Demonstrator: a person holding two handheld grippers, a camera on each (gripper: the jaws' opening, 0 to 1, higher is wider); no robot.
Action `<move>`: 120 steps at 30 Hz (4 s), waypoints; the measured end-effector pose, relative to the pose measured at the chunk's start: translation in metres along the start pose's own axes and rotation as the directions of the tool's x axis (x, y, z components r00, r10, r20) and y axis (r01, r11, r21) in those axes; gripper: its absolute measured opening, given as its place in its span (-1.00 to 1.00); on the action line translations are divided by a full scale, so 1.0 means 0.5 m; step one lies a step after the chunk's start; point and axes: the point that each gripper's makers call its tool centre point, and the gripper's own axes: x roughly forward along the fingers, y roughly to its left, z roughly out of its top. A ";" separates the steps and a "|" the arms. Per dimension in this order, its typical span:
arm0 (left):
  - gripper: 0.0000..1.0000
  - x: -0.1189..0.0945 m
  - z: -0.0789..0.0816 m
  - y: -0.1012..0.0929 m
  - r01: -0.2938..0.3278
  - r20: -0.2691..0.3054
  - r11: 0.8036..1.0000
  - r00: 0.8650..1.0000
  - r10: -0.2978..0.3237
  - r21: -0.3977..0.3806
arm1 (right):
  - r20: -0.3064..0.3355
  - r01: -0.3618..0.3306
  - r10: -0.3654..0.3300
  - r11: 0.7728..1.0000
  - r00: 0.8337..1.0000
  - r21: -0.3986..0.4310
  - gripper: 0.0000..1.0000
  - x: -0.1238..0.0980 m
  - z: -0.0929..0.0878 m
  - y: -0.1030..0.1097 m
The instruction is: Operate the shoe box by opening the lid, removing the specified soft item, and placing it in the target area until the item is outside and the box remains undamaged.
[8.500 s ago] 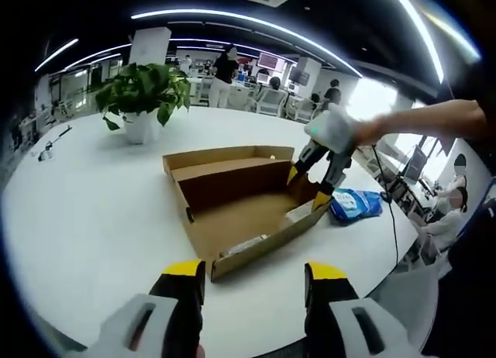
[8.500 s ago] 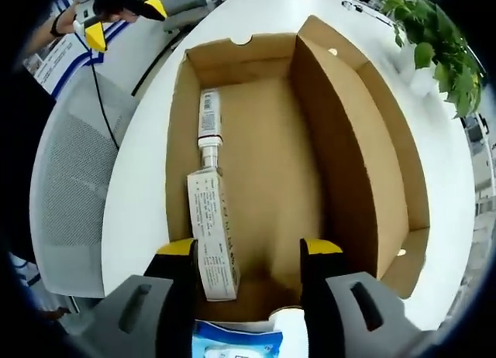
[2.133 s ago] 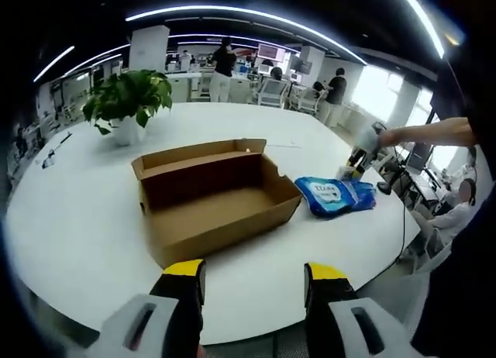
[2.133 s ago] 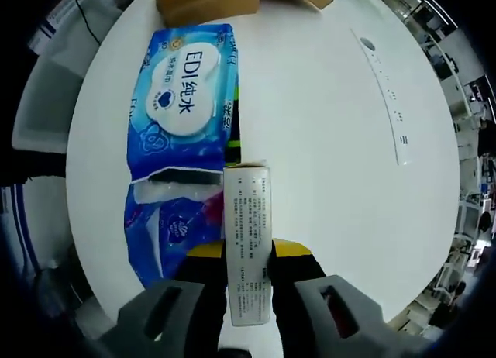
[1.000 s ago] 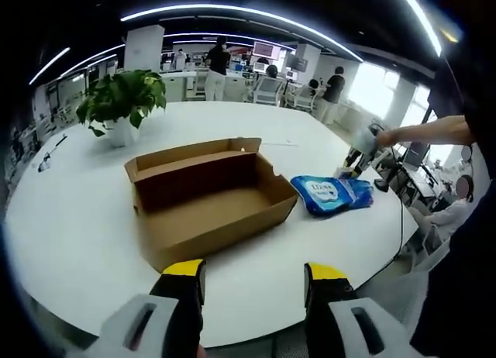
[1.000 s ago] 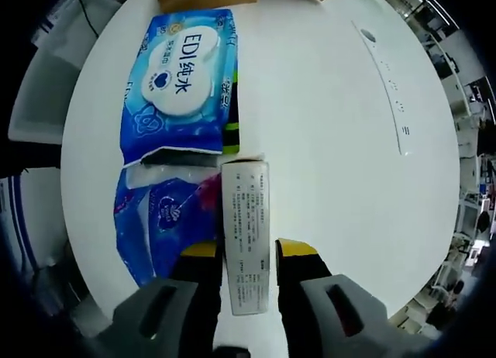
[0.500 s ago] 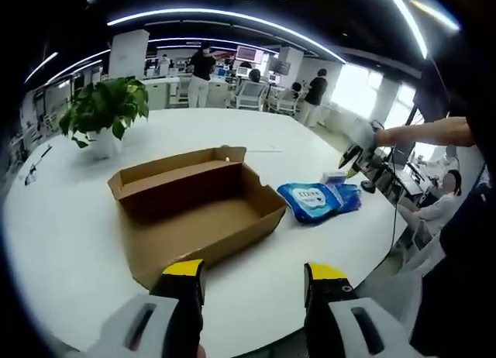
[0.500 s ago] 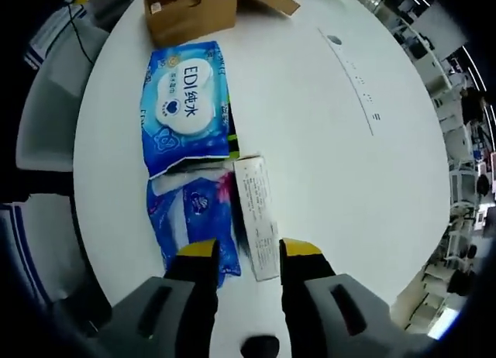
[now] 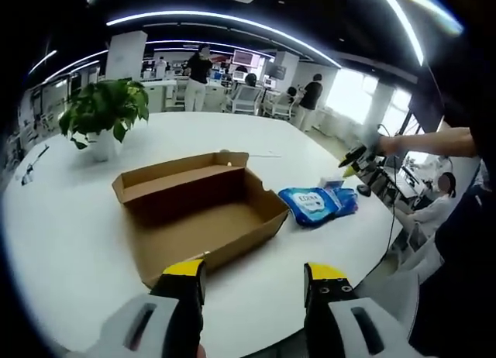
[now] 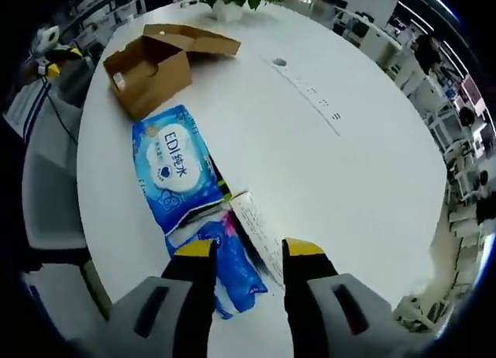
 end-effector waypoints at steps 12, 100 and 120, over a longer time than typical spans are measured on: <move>0.03 -0.027 -0.010 0.041 0.004 0.025 0.999 1.000 -0.003 -0.036 | 0.280 -0.086 0.024 0.974 0.960 0.212 -0.23 -0.019 0.128 0.117; 0.05 0.256 -0.003 0.224 0.386 -0.526 0.818 0.841 -0.123 0.426 | 0.585 -0.242 0.144 0.966 0.798 0.093 0.15 -0.092 0.263 0.543; 0.04 0.306 -0.112 0.219 0.498 -0.667 0.772 0.733 -0.131 0.395 | 0.604 -0.221 0.059 0.955 0.795 0.198 0.14 -0.120 0.222 0.542</move>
